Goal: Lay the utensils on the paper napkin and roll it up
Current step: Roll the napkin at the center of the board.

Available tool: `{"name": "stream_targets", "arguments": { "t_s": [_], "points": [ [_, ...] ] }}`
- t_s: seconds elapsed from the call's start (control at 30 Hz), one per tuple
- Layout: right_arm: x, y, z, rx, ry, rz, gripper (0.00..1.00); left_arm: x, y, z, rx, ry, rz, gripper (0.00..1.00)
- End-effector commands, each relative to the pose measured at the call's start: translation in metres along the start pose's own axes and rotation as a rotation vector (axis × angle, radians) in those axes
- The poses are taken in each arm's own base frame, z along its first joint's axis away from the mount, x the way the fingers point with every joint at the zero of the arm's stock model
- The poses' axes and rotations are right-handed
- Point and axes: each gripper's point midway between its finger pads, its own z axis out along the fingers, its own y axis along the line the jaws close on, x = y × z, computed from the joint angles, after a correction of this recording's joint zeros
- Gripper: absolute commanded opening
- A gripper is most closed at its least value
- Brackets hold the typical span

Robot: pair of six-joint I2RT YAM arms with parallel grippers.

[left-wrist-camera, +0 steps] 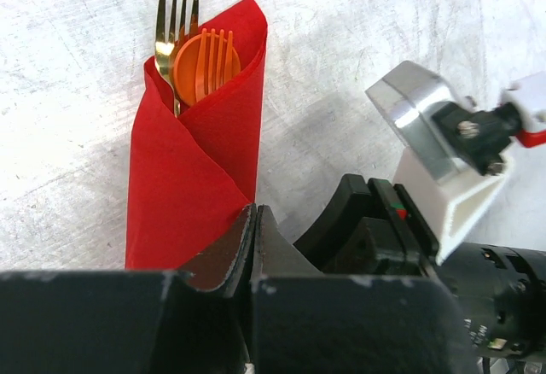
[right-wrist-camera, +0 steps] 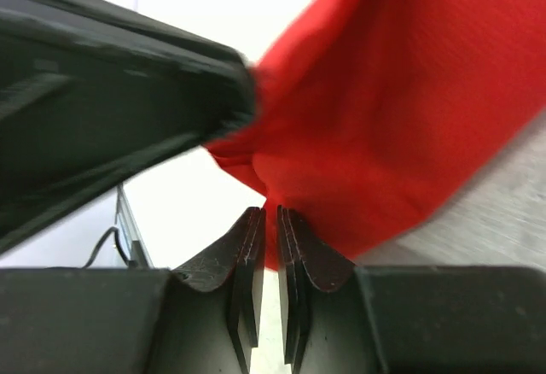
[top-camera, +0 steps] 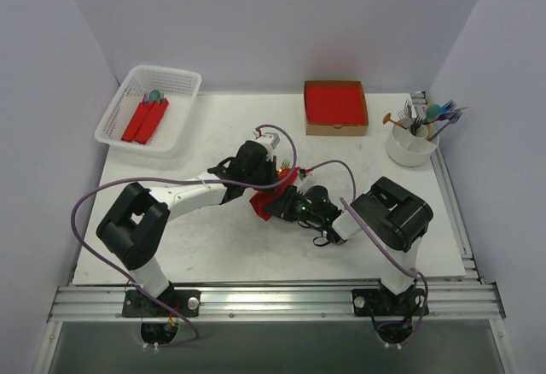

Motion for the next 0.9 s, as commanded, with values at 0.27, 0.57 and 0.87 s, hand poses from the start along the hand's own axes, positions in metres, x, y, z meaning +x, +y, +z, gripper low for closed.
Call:
{"name": "stream_targets", "arguments": {
  "t_s": [0.27,0.57,0.87],
  "points": [
    [-0.011,0.012,0.016,-0.056,-0.051,-0.016,0.12,-0.028,-0.022,-0.016,0.059,-0.105,-0.046,0.02],
    [-0.008,0.012,0.019,-0.051,-0.041,-0.025,0.12,-0.025,-0.029,-0.013,0.07,-0.123,-0.069,0.03],
    [-0.014,0.02,0.011,-0.066,-0.069,-0.034,0.23,-0.015,-0.029,-0.007,0.081,-0.119,-0.082,0.03]
  ]
}}
